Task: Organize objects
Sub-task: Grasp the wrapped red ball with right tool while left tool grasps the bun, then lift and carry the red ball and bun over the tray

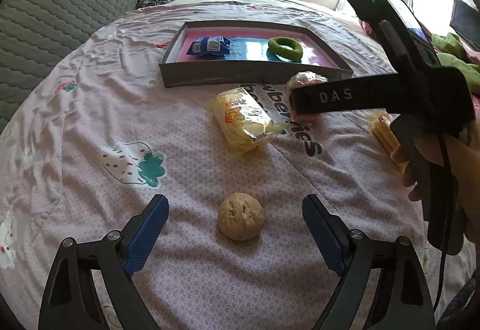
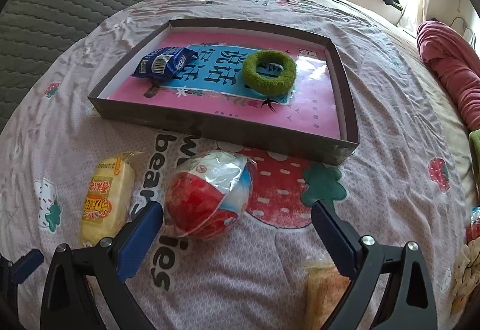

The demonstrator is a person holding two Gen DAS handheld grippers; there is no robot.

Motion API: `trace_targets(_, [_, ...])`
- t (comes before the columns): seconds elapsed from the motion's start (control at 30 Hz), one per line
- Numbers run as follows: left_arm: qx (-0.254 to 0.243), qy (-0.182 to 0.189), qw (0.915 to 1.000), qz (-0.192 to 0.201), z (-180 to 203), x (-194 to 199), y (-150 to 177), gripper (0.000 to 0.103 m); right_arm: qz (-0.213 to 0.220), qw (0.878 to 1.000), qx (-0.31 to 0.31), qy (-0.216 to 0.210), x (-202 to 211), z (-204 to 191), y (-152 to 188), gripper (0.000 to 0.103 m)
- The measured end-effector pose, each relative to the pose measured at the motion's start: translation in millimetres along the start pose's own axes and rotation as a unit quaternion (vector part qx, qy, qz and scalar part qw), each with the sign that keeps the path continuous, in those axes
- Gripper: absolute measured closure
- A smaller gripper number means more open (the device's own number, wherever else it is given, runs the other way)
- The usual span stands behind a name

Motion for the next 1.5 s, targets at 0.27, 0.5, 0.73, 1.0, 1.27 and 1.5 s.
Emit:
trace_targets(0.27, [0.005, 0.0, 0.9999, -0.009, -2.3, -8.2, 2.5, 0.04, -0.002, 1.0, 0.003, -0.005, -9.4, -3.9, -3.6, 0.013])
trace_targets(0.5, [0.007, 0.007, 0.9999, -0.012, -4.7, -10.6, 4.1, 0.045, -0.006, 1.0, 0.004, -0.022, -17.3, -6.3, -5.1, 0.031])
trace_targets(0.73, [0.01, 0.019, 0.9997, -0.014, -5.6, -9.0, 3.2, 0.063, -0.004, 0.999, 0.007, -0.032, -19.9, -10.0, -6.2, 0.043])
trace_targets(1.0, [0.002, 0.023, 0.9996, -0.019, -2.1, -9.0, 4.2, 0.069, 0.003, 0.999, -0.001, -0.041, -18.1, -8.1, -6.7, 0.046])
trace_targets(1.27, [-0.002, 0.018, 0.9997, -0.018, -1.2, -6.9, 4.1, 0.069, 0.012, 0.999, -0.004, -0.046, -7.7, -4.4, -3.8, 0.046])
trace_targets(1.5, [0.004, 0.019, 0.9996, -0.018, -3.4, -3.9, 2.4, 0.069, 0.016, 0.998, -0.004, -0.056, 4.6, -8.5, 2.2, 0.046])
Point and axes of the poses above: each gripper's, at about its wrist camera, not at the fingertips, and x roughly against the way its jaws point, z to its right, y to its underside, the point moved 2 cm from there along -x, roughly the way its jaws point, and after that the axes turned 7 degrees about x, right-handed, at the moved point
